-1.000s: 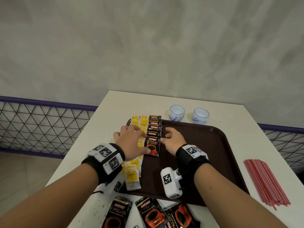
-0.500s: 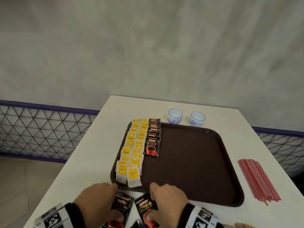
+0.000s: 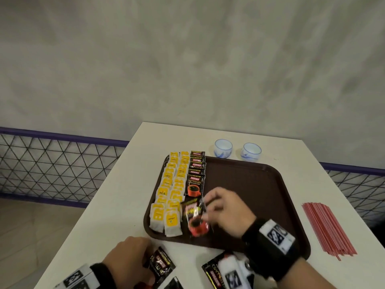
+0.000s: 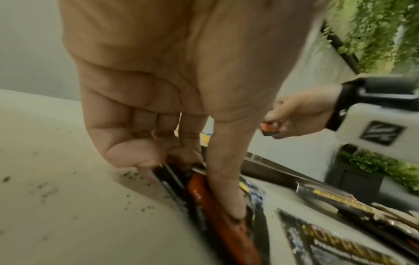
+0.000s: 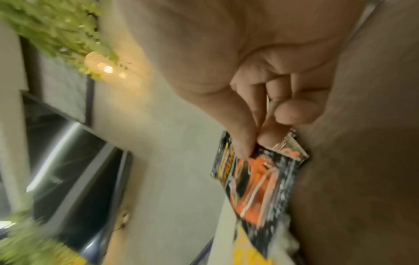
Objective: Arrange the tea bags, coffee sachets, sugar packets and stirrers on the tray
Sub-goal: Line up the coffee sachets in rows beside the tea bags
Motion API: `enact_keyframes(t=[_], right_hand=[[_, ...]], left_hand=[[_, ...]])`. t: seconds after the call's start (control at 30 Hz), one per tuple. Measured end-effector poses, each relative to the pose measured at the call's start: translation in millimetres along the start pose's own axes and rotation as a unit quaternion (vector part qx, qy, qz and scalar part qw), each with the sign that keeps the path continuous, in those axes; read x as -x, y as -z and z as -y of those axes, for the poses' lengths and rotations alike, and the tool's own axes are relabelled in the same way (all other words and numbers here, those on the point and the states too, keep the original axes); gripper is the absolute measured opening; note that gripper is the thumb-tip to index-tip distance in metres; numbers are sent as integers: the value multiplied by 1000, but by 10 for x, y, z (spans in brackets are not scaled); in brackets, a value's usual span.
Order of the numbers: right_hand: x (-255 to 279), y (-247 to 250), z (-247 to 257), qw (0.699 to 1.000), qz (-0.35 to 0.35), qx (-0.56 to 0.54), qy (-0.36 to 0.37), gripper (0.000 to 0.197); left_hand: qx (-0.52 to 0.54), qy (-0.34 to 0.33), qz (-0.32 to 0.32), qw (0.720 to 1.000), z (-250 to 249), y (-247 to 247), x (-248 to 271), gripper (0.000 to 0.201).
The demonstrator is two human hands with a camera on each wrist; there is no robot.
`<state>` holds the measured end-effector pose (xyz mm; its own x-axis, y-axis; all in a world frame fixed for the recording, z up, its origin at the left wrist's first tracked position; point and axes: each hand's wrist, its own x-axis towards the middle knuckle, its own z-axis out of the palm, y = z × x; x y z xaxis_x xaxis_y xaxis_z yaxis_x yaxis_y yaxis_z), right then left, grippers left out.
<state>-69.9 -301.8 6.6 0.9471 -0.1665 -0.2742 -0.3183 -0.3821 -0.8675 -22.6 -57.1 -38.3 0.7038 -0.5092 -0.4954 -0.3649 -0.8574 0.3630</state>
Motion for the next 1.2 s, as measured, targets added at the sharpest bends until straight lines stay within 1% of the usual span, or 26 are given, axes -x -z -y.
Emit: enact_keyframes(t=[0.07, 0.13, 0.23, 0.3, 0.37, 0.5, 0.6, 0.67, 0.8, 0.9, 0.97, 1.07, 1.17, 1.2], right_hand=[[-259, 83, -35, 996, -80, -23, -20, 26], [-515, 94, -120, 990, -123, -38, -50, 23], [-788, 49, -263, 986, -139, -26, -92, 24], [-885, 7, -310, 983, -141, -26, -113, 24], [-941, -33, -342, 982, -144, -21, -118, 24], [-980, -70, -350, 981, -150, -14, -121, 23], [-991, -63, -355, 981, -147, -26, -123, 20], [-990, -53, -366, 982, -141, -37, -124, 17], [-996, -22, -386, 983, -126, -53, -126, 14], [-1003, -18, -393, 981, -118, -77, -131, 18], [-996, -7, -394, 981, -111, -90, -133, 17], [-963, 27, -409, 985, -100, -65, -125, 14], [-931, 26, -425, 990, -93, -31, -103, 10], [-925, 19, -425, 991, -91, -19, -100, 12]], left_hand=[[20, -18, -5, 1000, 35, 19, 3, 19], [51, -44, -23, 997, 42, 120, 43, 18], [160, -86, -42, 983, -15, 319, 69, 22], [244, -113, -64, 961, -108, 419, 23, 24], [271, -117, -95, 951, -240, 457, -119, 30], [218, -56, -160, 961, -582, 399, -501, 25], [217, -5, -178, 960, -746, 362, -747, 27], [186, 15, -177, 966, -796, 366, -861, 28], [137, 36, -178, 974, -854, 395, -981, 32], [105, 44, -190, 975, -899, 428, -1050, 33], [81, 48, -191, 977, -929, 440, -1088, 34], [37, 47, -192, 980, -963, 444, -1132, 31], [31, 50, -190, 980, -972, 429, -1142, 31], [27, 50, -193, 980, -967, 421, -1142, 32]])
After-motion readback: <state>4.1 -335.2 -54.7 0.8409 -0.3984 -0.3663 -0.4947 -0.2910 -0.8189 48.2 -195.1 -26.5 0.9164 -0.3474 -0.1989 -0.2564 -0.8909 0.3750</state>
